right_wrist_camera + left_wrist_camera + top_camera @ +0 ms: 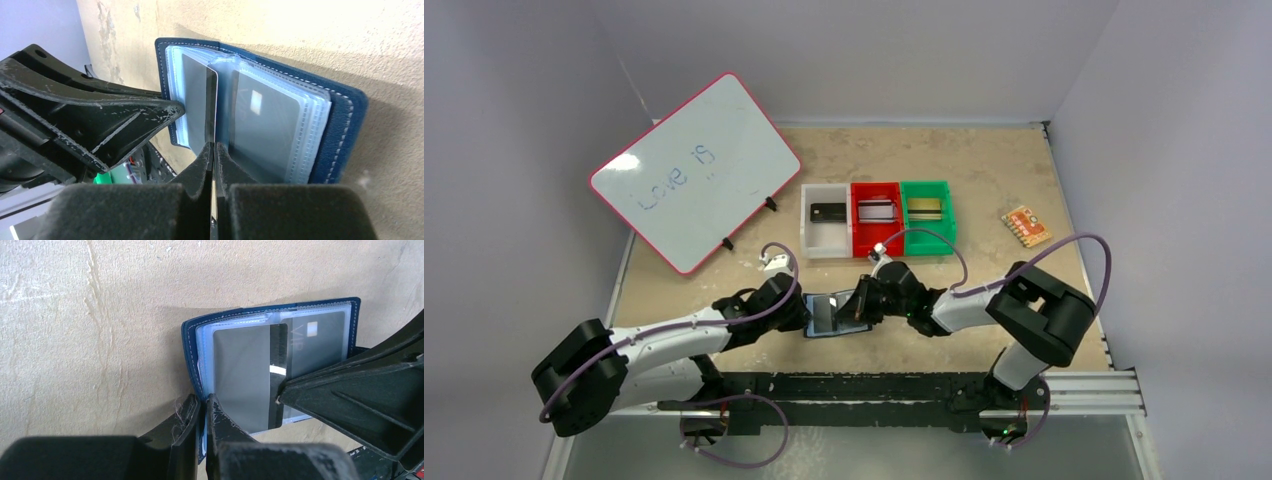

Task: Take the credit cards out of the card holder

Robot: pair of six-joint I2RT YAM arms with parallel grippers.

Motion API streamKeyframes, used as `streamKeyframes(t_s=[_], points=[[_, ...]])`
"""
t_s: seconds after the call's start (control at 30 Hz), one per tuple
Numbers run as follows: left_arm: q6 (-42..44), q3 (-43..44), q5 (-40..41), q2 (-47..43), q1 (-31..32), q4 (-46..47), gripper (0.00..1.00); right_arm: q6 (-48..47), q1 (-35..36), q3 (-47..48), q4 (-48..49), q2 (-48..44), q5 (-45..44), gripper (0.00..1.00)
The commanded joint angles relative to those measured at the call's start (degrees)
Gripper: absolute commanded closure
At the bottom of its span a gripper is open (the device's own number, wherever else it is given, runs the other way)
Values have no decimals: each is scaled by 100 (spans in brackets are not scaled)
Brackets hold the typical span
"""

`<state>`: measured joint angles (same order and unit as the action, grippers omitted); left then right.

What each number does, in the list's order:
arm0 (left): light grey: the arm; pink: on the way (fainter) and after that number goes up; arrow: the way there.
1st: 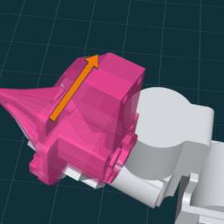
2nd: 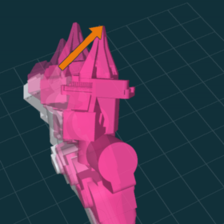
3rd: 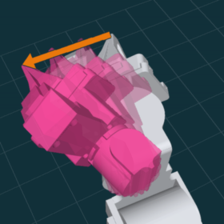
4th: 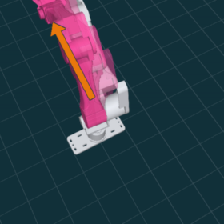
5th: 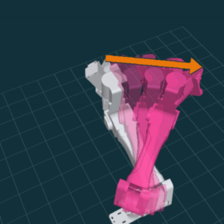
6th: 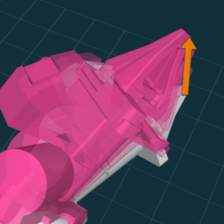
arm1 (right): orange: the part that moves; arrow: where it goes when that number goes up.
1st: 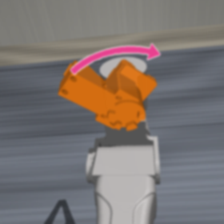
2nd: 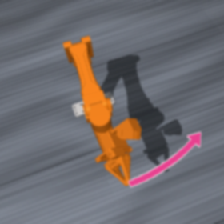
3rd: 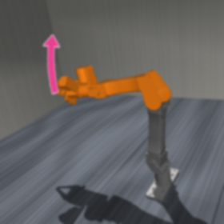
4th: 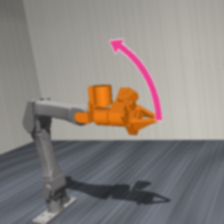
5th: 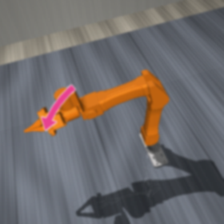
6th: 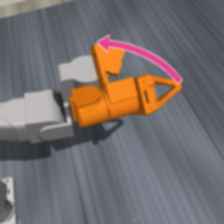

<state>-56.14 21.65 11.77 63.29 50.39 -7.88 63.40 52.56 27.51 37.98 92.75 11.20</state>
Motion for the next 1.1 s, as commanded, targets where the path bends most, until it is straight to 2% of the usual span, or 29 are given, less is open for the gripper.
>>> streamKeyframes(t_s=[0.0,0.27,0.67,0.9,1.07], points=[[151,59,40,-79,21,-214,100,-90,-103,61,1,-311,-24,100],[165,76,-19,-51,23,-142,100,-97,-133,-8,1,-360,33,100],[253,70,-248,62,23,-20,100,102,-132,121,339,-45,39,81],[235,31,-274,51,22,-4,100,185,-139,121,515,93,4,79],[226,25,-279,8,22,-7,100,128,-140,228,-8,22,-247,71]])
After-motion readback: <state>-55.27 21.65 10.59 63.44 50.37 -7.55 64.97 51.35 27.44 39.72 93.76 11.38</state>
